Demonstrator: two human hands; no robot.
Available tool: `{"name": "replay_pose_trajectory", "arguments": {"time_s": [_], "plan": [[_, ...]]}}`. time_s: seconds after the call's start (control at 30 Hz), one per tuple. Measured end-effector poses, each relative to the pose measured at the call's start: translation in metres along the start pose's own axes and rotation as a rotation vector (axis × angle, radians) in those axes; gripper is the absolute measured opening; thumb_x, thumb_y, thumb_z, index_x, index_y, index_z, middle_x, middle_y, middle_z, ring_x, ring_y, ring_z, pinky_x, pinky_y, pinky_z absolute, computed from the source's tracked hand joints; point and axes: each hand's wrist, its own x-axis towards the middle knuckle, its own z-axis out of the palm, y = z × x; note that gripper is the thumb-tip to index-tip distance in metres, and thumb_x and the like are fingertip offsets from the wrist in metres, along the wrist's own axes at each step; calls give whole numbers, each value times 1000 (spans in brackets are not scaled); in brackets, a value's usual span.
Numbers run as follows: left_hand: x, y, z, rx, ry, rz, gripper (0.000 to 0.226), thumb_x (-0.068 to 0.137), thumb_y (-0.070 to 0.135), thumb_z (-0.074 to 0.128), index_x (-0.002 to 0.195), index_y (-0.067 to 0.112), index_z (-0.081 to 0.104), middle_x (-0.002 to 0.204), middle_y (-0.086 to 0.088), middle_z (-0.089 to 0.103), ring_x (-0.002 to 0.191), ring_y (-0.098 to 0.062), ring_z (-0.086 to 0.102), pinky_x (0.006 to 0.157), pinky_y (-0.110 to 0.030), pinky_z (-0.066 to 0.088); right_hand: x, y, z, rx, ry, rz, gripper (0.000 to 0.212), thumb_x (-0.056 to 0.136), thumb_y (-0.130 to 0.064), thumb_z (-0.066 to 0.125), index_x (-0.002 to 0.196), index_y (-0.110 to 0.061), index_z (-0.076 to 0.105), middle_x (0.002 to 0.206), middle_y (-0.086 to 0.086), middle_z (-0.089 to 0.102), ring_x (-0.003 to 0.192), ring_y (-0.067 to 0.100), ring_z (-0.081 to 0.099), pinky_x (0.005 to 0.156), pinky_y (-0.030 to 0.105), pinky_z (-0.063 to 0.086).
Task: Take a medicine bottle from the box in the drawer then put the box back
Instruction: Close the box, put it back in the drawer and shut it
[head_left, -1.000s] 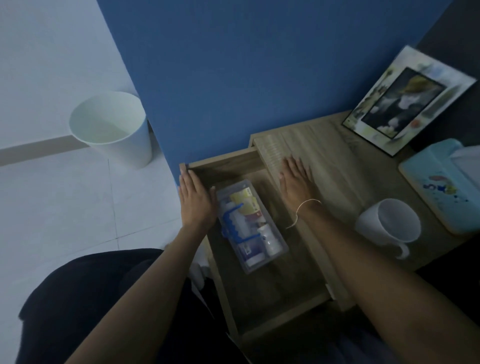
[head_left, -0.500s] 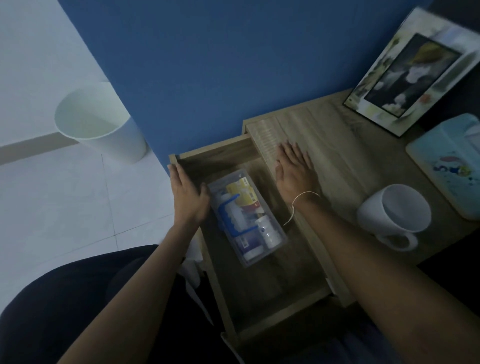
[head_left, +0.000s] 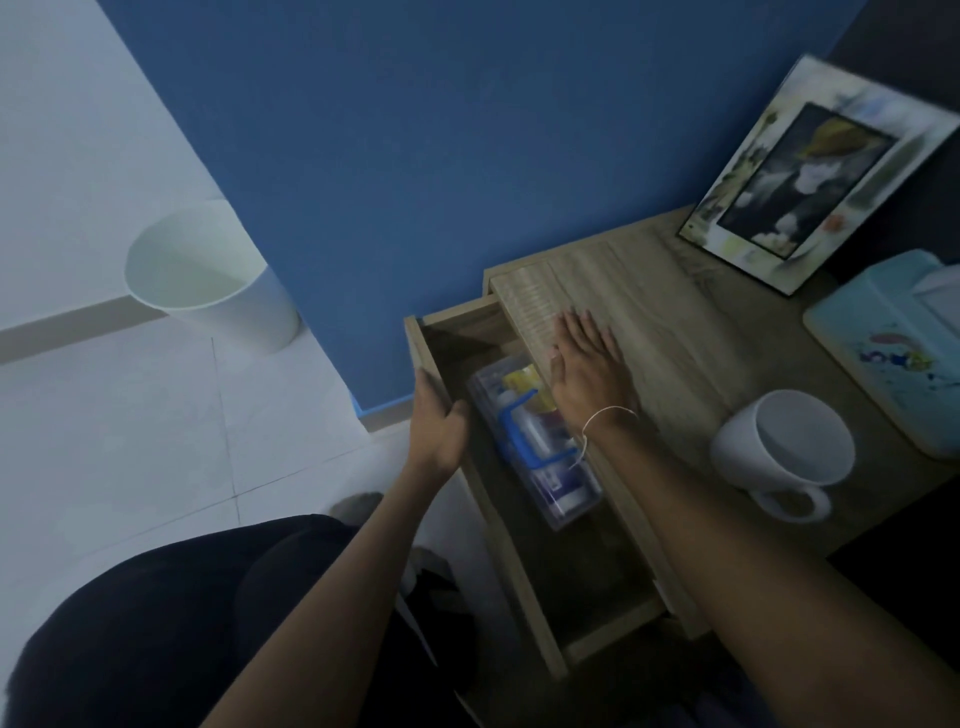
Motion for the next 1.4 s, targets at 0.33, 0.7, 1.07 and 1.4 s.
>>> {"name": "replay_pose_trajectory", "arguments": {"time_s": [0.33,0.7,1.07,1.4], "plan": [[3,10,15,62,-136,41,61,89,11,50,145,25,30,146,-7,45,132,-25,44,107,-47,41,0,1,-1,-18,-42,-6,53,100,-28,26,151,-11,20,161,5,20,150,21,10,123,40,6],[15,18,40,250,-321,47,75,80,-3,44,149,17,22,151,-13,35,139,-24,35,97,-18,28,-1,0,-2,2,-21,-2,52,100,-25,28,150,-9,24,160,6,24,150,21,13,123,42,9],[24,21,48,346,-409,116,79,80,2,48,150,15,15,153,-15,32,139,-29,32,102,-19,24,0,0,-1,20,-10,-8,52,100,-25,28,149,-8,24,160,8,25,150,21,13,123,42,8],[48,16,33,921,-265,658,55,102,34,23,151,19,5,162,-2,-1,148,-24,-1,122,-41,5,-2,-3,-4,14,98,149,49,93,-33,41,138,-14,47,150,9,44,144,25,31,120,48,18]]}}
